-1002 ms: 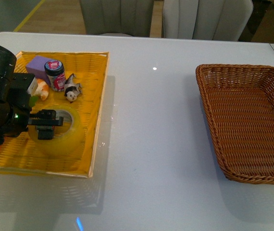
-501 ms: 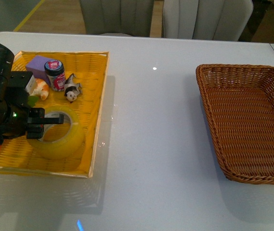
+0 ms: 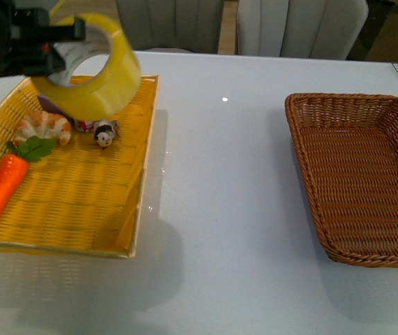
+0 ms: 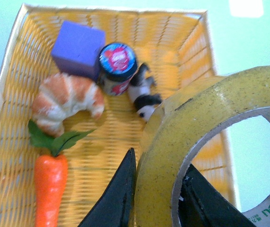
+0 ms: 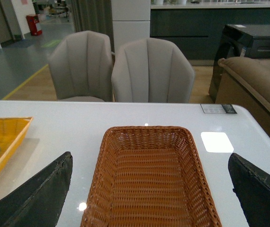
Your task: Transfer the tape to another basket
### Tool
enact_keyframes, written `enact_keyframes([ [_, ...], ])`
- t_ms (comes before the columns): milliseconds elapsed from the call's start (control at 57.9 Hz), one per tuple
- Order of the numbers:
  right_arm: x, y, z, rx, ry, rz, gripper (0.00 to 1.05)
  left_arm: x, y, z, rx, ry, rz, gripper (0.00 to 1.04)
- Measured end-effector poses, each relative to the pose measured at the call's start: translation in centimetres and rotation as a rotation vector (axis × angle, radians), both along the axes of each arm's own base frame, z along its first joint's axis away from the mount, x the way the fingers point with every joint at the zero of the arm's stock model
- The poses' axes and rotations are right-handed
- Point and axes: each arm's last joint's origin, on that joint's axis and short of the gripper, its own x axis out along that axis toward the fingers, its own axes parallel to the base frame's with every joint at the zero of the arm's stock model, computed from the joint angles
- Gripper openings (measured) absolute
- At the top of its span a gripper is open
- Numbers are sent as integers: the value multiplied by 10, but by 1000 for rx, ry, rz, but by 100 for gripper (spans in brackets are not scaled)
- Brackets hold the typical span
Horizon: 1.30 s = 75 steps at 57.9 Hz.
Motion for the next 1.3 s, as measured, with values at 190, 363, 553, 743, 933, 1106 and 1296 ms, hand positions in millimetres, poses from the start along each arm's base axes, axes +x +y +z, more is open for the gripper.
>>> enact_keyframes([
  [190,0,0,0,0,0,0,96,-6,-62,35,-132,-29,-176,16],
  [363,0,0,0,0,0,0,96,-26,-113,43,-179,-16,-305,16],
  [553,0,0,0,0,0,0,96,-43,-141,46,-229,13,-405,16],
  [743,0,0,0,0,0,0,96,-52,-148,50,-254,19,-440,16],
  [933,1,0,-1,87,171,-32,96,-56,-149,48,-256,28,-453,16],
  [1106,15,6,11,340,433,2,96,-62,-151,47,-262,35,-482,16],
  [1296,41,17,35,529,343,230,96,-66,-149,52,-270,30,-495,16],
])
